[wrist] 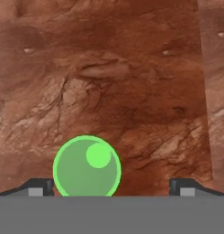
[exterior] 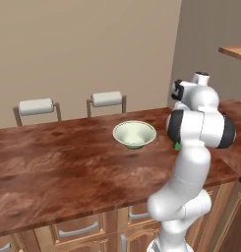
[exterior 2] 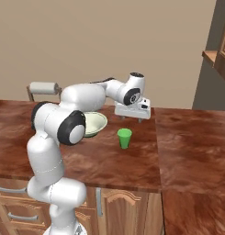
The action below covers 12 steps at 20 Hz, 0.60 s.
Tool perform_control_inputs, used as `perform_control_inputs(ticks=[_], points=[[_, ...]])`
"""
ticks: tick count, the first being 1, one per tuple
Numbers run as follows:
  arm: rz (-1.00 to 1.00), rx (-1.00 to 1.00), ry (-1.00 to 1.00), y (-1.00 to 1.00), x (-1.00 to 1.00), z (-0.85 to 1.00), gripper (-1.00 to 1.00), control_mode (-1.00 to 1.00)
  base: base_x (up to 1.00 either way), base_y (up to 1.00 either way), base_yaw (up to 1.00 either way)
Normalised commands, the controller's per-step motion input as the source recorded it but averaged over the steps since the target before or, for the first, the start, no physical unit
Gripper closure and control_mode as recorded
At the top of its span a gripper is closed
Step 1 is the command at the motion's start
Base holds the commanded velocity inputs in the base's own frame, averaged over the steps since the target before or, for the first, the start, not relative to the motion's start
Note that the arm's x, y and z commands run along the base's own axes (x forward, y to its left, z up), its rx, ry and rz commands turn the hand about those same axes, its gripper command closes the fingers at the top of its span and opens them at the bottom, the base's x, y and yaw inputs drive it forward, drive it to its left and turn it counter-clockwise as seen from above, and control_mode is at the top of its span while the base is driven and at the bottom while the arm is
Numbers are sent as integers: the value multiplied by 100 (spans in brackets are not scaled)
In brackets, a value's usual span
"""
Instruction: Pick the cup and bowl from the counter and place them on the counter next to the sink.
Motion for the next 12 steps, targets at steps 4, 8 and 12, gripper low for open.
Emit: perform_control_inputs(ticks=[4, 8, 12], points=[[0, 0, 0, -3, 0, -27, -100, -100, 0, 0, 0], [0, 0, 0, 0, -12, -8, -100, -100, 0, 0, 0], [0, 1, 0, 0, -38, 0, -100, -100, 0, 0, 0]])
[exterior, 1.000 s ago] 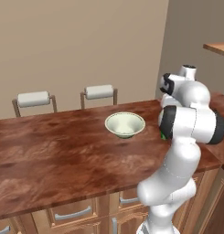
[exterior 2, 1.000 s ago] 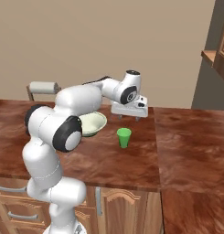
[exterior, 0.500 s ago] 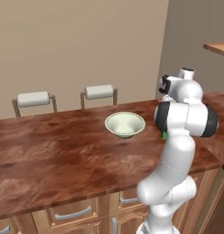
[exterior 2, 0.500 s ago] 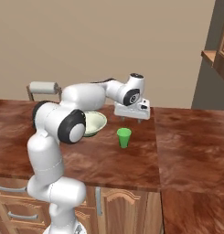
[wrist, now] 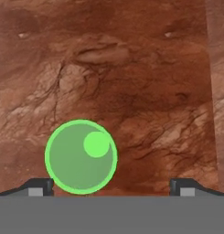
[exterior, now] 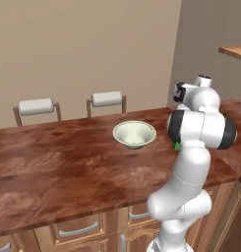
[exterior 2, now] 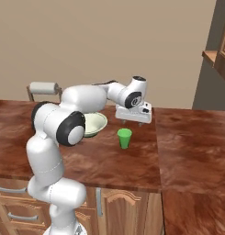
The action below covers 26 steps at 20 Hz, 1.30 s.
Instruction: Pick the cup and bowl from the counter and place them on the counter next to the sink.
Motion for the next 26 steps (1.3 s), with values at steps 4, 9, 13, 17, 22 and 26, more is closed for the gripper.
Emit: perform_control_inputs(ticks=[4, 9, 13, 17, 22, 26], points=[[0, 0, 0, 0, -25, -6, -100, -100, 0, 0, 0], [0, 0, 0, 0, 4, -26, -100, -100, 0, 0, 0], [0, 0, 0, 0, 22, -23, -100, -100, 0, 0, 0], [0, 0, 0, 0, 21, -9, -100, -100, 0, 0, 0], [0, 0, 0, 0, 10, -1, -100, -100, 0, 0, 0], [0, 0, 0, 0, 0, -13, -100, -100, 0, 0, 0]])
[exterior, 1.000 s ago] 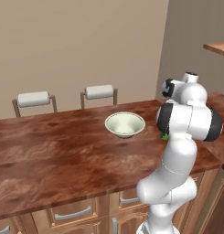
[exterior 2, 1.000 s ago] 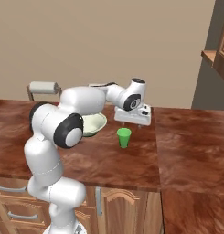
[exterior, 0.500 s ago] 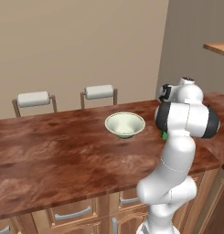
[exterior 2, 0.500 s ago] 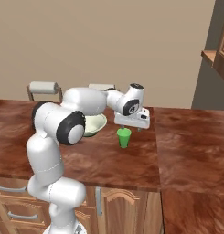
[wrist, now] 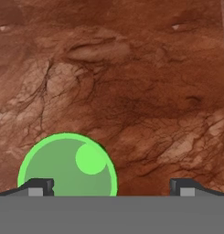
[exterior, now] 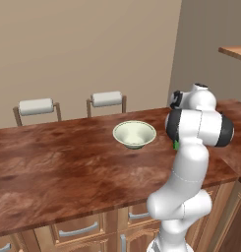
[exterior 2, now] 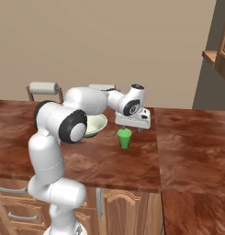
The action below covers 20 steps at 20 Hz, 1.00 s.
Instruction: Pick the cup and bowl from the counter and place them on the counter next to the sink.
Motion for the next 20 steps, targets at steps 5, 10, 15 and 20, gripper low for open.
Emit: perform_control_inputs(ticks=[5, 10, 15, 20], points=[[0, 0, 0, 0, 0, -24, -100, -100, 0, 0, 0], [0, 0, 0, -1, 0, -24, -100, -100, 0, 0, 0], [0, 0, 0, 0, 0, -23, -100, -100, 0, 0, 0], [0, 0, 0, 0, 0, -21, -100, -100, 0, 0, 0]])
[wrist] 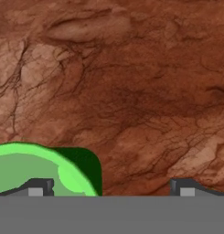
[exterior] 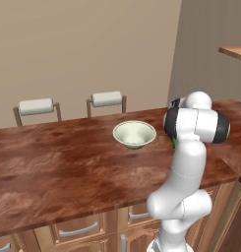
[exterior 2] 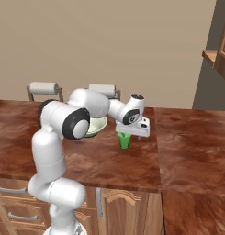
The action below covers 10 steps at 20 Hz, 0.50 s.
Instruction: Pick the cup and bowl from the counter and place them on the counter next to the sink.
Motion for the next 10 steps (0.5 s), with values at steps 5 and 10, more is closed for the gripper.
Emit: perform_control_inputs(ticks=[5, 10], points=[[0, 0, 0, -2, 0, -23, -100, -100, 0, 0, 0], [0, 0, 0, -1, 0, -6, -100, -100, 0, 0, 0]])
